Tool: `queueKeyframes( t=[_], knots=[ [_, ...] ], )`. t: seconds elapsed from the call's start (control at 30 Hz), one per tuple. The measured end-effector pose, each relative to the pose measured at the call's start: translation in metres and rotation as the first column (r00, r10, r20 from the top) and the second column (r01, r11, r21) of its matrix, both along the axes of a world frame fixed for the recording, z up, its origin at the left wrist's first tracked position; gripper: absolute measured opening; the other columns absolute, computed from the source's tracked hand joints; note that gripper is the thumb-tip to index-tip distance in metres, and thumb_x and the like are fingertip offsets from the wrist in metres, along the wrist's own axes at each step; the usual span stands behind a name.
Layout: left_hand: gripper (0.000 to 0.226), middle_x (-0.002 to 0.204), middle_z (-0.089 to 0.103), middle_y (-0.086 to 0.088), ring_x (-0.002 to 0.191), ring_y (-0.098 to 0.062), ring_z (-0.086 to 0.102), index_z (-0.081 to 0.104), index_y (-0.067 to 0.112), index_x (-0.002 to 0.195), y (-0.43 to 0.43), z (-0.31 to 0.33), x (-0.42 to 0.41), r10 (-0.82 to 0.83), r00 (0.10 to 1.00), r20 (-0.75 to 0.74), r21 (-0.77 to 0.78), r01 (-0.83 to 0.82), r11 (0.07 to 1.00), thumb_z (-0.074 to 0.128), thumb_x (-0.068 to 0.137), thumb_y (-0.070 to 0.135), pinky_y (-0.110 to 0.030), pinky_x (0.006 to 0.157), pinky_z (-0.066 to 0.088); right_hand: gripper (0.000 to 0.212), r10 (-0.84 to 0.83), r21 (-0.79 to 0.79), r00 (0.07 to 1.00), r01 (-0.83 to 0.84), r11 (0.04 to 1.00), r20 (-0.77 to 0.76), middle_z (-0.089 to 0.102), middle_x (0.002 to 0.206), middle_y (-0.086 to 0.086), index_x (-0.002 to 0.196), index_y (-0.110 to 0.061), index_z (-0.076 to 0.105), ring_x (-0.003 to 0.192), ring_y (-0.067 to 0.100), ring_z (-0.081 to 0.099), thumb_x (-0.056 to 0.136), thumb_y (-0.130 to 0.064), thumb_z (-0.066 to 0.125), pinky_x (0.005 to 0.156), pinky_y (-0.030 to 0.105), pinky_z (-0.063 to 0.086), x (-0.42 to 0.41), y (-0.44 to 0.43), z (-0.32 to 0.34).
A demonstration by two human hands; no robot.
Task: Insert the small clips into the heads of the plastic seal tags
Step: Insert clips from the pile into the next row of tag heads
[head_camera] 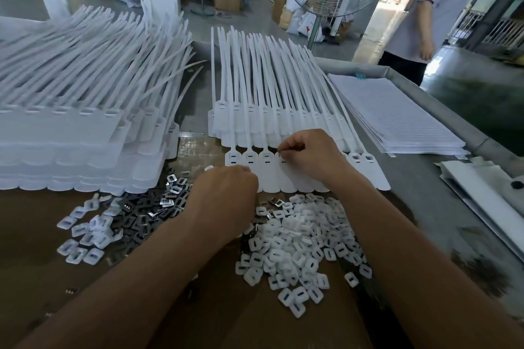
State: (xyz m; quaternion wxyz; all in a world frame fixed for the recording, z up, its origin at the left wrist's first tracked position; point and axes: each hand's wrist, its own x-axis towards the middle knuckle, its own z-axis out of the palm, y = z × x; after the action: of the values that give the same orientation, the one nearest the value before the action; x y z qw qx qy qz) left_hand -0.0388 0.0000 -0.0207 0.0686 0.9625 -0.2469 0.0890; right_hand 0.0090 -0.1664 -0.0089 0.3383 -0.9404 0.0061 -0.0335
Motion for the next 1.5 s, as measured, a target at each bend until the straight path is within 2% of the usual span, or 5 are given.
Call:
queueKeyframes(
  t=[0.6,0.83,1.03,1.27,1.5],
  knots=[
    [0.027,0.105,0.061,0.002,0.09,-0.016,0.061,0.062,0.015,0.103,-0.002,0.002,-0.001,-0.002,1.0,-0.002,0.0,0.002,1.0,0.043,0.086,0.007,-0.025,0.075,0.046,0.017,-0.089,-0.113,0.983,0.072,0.991,-0.158,0.064,0.096,0.002,0.079,-0.02,0.06,0.095,0.017,0.059,0.075,-0.015,0.075,0.087,0.033,0.049,0.012,0.009,0.015],
    [0.028,0.107,0.061,0.003,0.091,-0.016,0.061,0.062,0.015,0.103,-0.002,0.002,-0.002,-0.007,1.0,-0.002,0.019,0.007,1.0,0.044,0.083,0.005,-0.024,0.076,0.045,0.023,-0.111,-0.06,0.976,0.102,0.993,-0.186,0.062,0.089,-0.002,0.066,-0.023,0.057,0.088,0.014,0.058,0.073,-0.015,0.077,0.074,0.027,0.046,0.012,0.007,0.017],
    [0.027,0.104,0.061,0.003,0.09,-0.015,0.061,0.061,0.014,0.1,-0.002,0.001,-0.001,-0.006,1.0,-0.003,0.018,0.006,1.0,0.044,0.083,0.004,-0.022,0.07,0.041,0.025,-0.061,-0.023,0.995,0.059,0.998,-0.083,0.057,0.077,-0.01,0.069,-0.027,0.056,0.091,0.014,0.059,0.082,-0.007,0.065,0.085,0.029,0.05,0.003,-0.001,0.007],
    [0.026,0.102,0.061,0.004,0.089,-0.014,0.06,0.061,0.016,0.099,-0.001,-0.002,-0.001,-0.013,1.0,0.022,0.011,0.013,1.0,0.044,0.083,0.005,-0.021,0.065,0.037,0.016,0.041,-0.048,0.999,-0.04,0.998,0.01,0.056,0.079,-0.019,0.079,-0.027,0.061,0.077,-0.002,0.051,0.083,-0.012,0.064,0.058,0.006,0.033,-0.022,-0.006,0.011],
    [0.026,0.097,0.06,0.003,0.083,-0.014,0.059,0.061,0.014,0.093,0.001,-0.005,0.002,-0.028,1.0,0.012,-0.01,0.028,1.0,0.041,0.081,0.003,-0.021,0.064,0.041,0.015,0.118,-0.155,0.973,-0.15,0.976,-0.199,0.065,0.076,-0.012,0.073,-0.028,0.066,0.071,0.001,0.06,0.077,-0.015,0.071,0.063,0.014,0.049,-0.05,-0.021,0.023]
  ],
)
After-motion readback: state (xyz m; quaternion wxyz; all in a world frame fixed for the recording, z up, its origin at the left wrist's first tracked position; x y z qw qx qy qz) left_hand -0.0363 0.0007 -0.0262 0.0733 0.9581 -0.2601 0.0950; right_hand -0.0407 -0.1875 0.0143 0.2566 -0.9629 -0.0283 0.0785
